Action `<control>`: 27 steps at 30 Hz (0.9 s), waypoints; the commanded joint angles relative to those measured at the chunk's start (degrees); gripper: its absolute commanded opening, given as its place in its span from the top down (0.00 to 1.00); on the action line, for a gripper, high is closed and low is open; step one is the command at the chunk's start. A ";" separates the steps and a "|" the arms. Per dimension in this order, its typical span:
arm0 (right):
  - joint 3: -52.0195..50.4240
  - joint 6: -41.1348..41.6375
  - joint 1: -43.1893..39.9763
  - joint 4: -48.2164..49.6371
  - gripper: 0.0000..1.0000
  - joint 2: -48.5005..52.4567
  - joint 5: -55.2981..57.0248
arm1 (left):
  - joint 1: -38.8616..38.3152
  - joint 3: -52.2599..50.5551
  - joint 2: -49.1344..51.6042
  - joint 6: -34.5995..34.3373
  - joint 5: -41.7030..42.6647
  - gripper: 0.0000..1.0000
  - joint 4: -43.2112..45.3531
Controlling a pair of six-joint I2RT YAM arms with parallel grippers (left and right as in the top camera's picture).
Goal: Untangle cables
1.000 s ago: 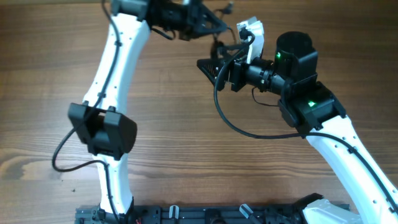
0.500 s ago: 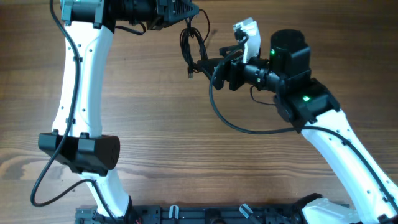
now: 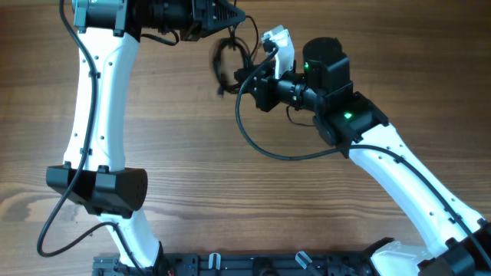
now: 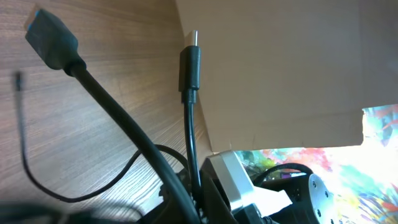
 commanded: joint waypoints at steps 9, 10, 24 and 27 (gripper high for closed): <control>1.33 -0.63 -10.49 -8.74 0.96 -5.42 3.15 | 8.79 0.46 -10.12 3.41 -27.32 0.96 -10.67; 1.33 -0.83 -10.10 -8.74 0.96 -5.42 3.15 | 8.79 0.46 -10.45 3.54 -27.34 0.96 -10.64; 1.33 -7.02 -26.67 -20.22 0.96 -6.19 9.97 | 26.32 0.46 -15.87 7.32 -33.38 0.96 -19.61; 1.33 -7.87 -31.52 -20.68 0.96 -6.56 9.97 | 31.76 0.46 -18.36 7.87 -33.38 0.96 -20.61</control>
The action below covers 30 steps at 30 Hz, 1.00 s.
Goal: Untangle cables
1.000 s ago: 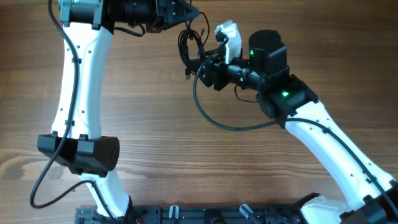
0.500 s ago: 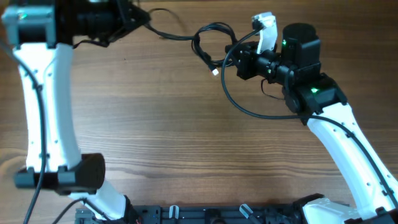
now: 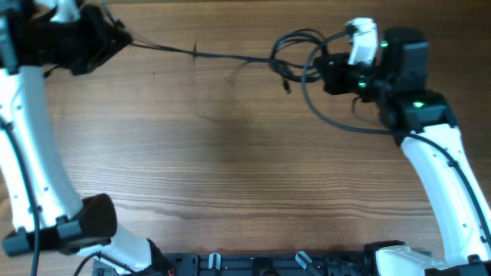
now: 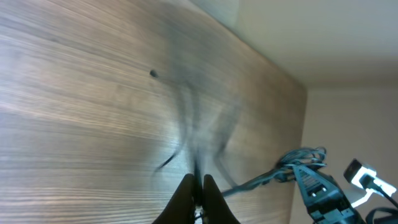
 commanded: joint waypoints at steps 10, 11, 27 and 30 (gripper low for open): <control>0.55 -4.42 -8.44 -2.51 0.96 -1.51 1.20 | 9.38 0.83 -8.94 2.84 -5.40 0.96 -0.07; 0.57 -4.22 -7.52 -2.14 0.96 -1.66 0.66 | 7.45 0.83 -8.92 2.86 -5.40 0.96 0.50; 0.96 1.49 0.15 -1.57 0.96 -17.29 -0.44 | -27.36 0.35 4.24 43.71 -0.24 0.57 3.87; 0.96 1.77 0.15 -1.97 0.96 -18.80 -3.69 | -29.73 0.35 7.89 48.43 7.02 0.55 3.98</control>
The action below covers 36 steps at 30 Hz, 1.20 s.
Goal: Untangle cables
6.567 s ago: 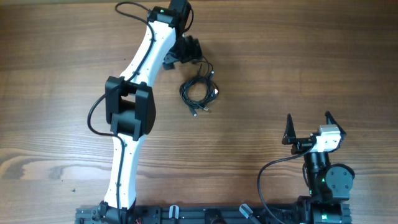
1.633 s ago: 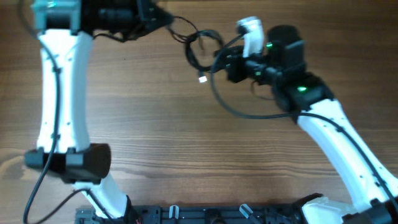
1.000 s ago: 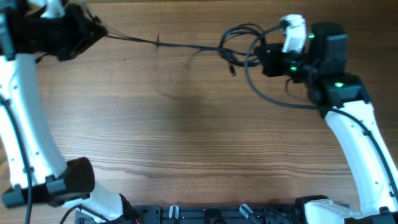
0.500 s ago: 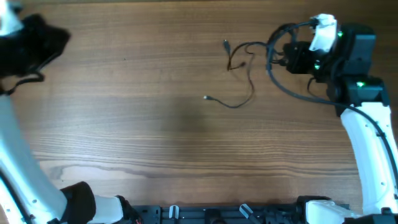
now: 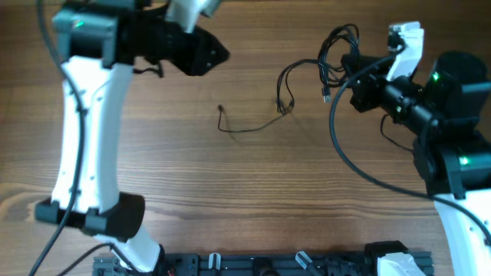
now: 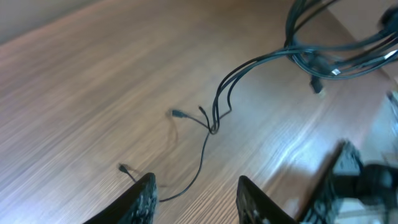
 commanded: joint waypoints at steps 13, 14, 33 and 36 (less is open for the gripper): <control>0.96 4.48 0.09 -0.44 0.95 -1.84 -12.61 | -14.16 0.04 9.09 31.34 20.35 0.43 -0.07; 0.96 4.50 0.09 0.00 0.96 -1.84 -13.44 | -15.13 0.04 9.09 32.24 20.13 0.43 -0.02; 0.98 8.76 0.09 5.73 0.96 -2.86 -20.24 | -16.70 -0.04 14.03 32.89 7.56 0.43 -1.27; 0.98 8.76 0.09 5.53 0.96 -2.84 -20.26 | -16.70 -0.04 14.03 32.89 9.70 0.44 0.28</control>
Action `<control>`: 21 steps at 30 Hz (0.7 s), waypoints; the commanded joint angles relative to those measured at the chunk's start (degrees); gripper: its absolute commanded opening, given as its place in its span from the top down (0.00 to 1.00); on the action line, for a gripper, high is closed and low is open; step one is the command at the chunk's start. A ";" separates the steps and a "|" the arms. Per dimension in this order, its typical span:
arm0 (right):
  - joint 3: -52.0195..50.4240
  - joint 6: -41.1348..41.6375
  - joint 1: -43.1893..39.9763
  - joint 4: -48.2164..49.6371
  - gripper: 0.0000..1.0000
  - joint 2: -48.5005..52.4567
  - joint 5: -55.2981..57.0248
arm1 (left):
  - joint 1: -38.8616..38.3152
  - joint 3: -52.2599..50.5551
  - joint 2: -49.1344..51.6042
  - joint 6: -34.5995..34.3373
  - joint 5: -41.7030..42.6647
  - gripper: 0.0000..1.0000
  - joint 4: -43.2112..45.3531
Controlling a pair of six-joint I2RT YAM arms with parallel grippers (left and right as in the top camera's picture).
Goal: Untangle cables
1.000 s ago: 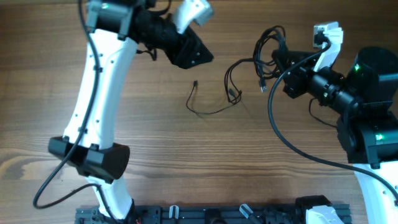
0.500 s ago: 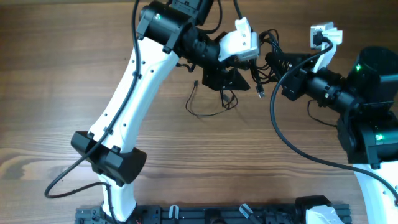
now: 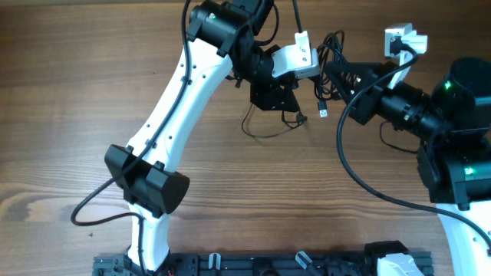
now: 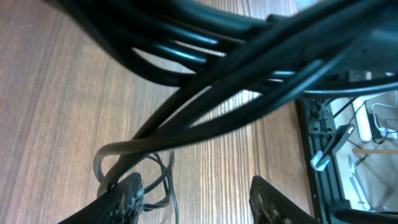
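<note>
A tangle of black cables [image 3: 331, 52] hangs at the top right of centre, with my right gripper [image 3: 354, 78] shut on it. One connector [image 3: 322, 112] dangles from it. A thin black cable [image 3: 267, 127] lies looped on the table below. My left gripper [image 3: 278, 98] is just left of the tangle, above that loop. In the left wrist view the left gripper [image 4: 199, 202] is open with bare wood between its fingers [image 4: 127, 194]. Thick cables [image 4: 211, 68] cross close in front of the camera. The thin loops [image 4: 160, 180] lie by the left finger.
The wooden table [image 3: 92, 115] spreads to the left and front. A black rail [image 3: 261, 264] runs along the front edge, and it shows as a frame [image 4: 323, 143] at the right of the left wrist view. The right arm's own cable [image 3: 360, 172] arcs over the table.
My left gripper has moved from the upper left of centre to right beside the held tangle, still open. The thin cable's loop now lies a little further right. The right gripper has barely shifted.
At first both grippers were close together at the tangle, top middle. Then my left gripper was far left, shut on a thin cable stretched from the tangle. Then it was open, the thin cable lying on the table. Now it is back by the tangle.
</note>
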 commanded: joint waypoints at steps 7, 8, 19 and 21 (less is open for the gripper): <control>0.98 1.01 0.09 0.33 0.96 -1.27 -3.58 | 0.28 -0.02 0.11 -7.54 5.16 0.42 12.07; 0.98 0.96 0.09 0.35 0.96 -1.27 -3.56 | 0.28 0.00 0.11 -9.68 5.33 0.43 13.99; 0.98 -0.07 0.09 1.40 0.96 -1.22 -2.89 | 0.28 -0.02 0.13 -11.43 9.75 0.43 16.31; 0.98 -0.07 0.09 1.49 0.96 -1.22 -2.89 | 0.20 -0.02 0.46 -11.39 12.09 0.43 16.50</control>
